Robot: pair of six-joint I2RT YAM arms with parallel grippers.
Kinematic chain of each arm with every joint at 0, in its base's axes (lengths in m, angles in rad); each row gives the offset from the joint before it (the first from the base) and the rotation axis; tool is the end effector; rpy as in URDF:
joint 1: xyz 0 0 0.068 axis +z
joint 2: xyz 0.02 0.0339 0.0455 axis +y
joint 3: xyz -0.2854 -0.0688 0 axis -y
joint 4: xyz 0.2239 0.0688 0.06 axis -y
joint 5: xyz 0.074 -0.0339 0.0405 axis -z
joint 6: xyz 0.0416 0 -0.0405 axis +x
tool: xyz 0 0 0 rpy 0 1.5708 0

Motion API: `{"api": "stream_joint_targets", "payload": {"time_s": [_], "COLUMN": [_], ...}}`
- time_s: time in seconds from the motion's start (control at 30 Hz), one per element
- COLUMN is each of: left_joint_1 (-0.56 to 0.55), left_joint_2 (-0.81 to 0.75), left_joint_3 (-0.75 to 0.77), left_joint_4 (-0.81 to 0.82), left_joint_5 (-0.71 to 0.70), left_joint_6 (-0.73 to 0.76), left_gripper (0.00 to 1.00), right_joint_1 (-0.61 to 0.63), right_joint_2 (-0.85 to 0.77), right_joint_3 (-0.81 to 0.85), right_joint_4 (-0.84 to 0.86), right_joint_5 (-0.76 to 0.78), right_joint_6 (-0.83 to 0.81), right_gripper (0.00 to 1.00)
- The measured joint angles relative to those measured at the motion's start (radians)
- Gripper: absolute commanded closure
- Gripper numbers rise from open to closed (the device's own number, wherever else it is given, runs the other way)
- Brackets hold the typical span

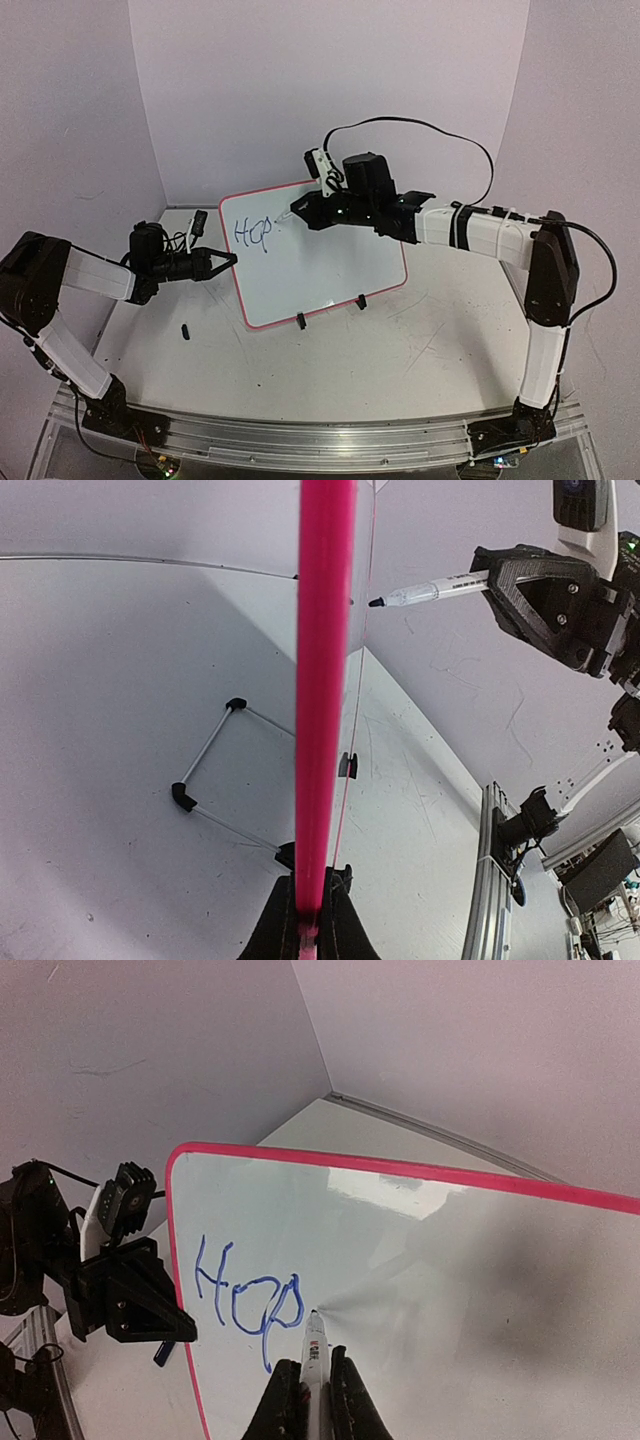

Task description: Write a sentence on the whiteboard

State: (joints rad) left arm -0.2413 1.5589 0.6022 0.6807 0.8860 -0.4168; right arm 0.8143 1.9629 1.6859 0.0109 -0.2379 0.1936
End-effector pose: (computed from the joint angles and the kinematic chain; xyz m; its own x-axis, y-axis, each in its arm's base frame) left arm 0.2750 -0.1009 0.2231 -0.5961 -0.1170 -0.7943 0.6928 0.4251 -0.5825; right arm 0.3163 0.3494 0.3436 -0.3431 -0.0912 -0.9349 -0.8120 0.5291 0.2464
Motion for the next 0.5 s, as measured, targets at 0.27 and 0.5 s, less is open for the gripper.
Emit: {"api": "stream_joint_targets", "payload": {"time_s": [0.27,0.5], "left_joint_1": [0.000,0.000], "left_joint_2": [0.000,0.000], "left_joint_3": [0.000,0.000], "left_joint_4": [0.000,0.000], "left_joint_5": [0.000,-0.002], "left_joint_6": [0.000,-0.001], "left_gripper": [1.00,1.00], "right_joint_1": [0.000,0.000], "right_joint_2": [0.014,0.014], "right_joint_3": [0.001,-0.008], "right_joint_4": [0.000,0.006], "right_joint_5": [-0.005,0.013], "right_joint_6": [0.008,0.010], "right_gripper": [1.00,1.00]}}
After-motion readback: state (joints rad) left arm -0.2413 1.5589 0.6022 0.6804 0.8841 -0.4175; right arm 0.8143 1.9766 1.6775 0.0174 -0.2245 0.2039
